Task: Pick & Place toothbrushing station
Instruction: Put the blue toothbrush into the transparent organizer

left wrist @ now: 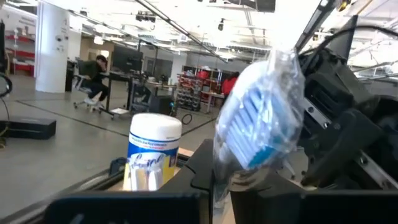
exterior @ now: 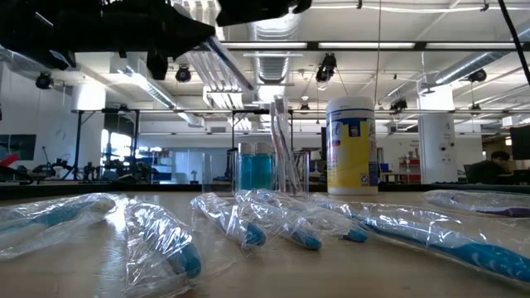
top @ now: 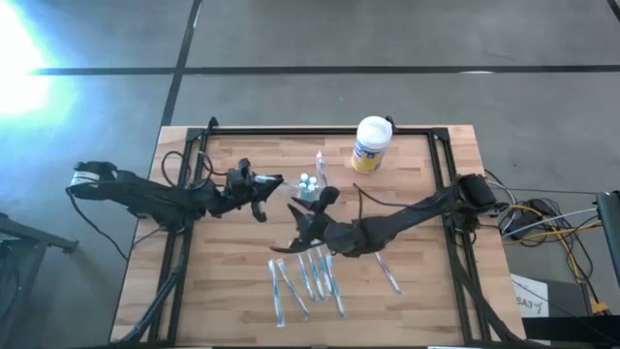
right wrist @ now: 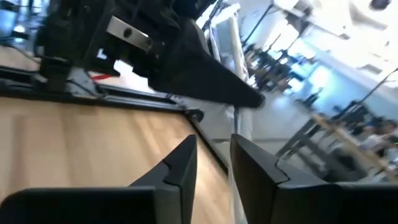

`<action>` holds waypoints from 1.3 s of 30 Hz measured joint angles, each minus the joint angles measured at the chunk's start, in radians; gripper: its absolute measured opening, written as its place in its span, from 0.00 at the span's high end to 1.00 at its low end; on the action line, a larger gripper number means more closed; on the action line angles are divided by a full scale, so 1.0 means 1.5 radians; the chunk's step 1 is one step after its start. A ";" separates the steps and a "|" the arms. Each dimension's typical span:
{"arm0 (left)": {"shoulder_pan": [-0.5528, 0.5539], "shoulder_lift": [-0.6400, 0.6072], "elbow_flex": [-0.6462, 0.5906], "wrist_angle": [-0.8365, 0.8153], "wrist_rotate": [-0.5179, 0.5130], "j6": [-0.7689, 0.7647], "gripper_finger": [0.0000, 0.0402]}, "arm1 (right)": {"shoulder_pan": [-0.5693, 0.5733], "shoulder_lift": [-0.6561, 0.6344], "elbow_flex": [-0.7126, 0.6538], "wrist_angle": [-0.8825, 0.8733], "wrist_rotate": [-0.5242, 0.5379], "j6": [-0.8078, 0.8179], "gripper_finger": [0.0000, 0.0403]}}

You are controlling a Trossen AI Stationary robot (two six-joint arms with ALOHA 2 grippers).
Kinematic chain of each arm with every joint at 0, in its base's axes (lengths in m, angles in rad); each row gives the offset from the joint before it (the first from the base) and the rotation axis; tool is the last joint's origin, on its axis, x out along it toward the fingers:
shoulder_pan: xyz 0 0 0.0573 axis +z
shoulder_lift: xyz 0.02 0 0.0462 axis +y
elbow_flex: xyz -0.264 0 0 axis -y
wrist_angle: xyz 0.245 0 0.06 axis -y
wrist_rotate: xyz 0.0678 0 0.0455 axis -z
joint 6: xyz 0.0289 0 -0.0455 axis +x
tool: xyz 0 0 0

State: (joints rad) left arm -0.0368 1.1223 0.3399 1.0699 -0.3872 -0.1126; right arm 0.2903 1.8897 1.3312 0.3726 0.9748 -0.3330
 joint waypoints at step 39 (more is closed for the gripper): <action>-0.001 -0.511 -0.001 -0.814 0.037 0.034 0.94 | -0.023 -0.273 -0.221 0.044 -0.811 0.153 0.85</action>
State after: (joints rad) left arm -0.0383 0.3555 0.3389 -0.1508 -0.3313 -0.0621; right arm 0.2564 1.4796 0.9998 0.4380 -0.2423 -0.1042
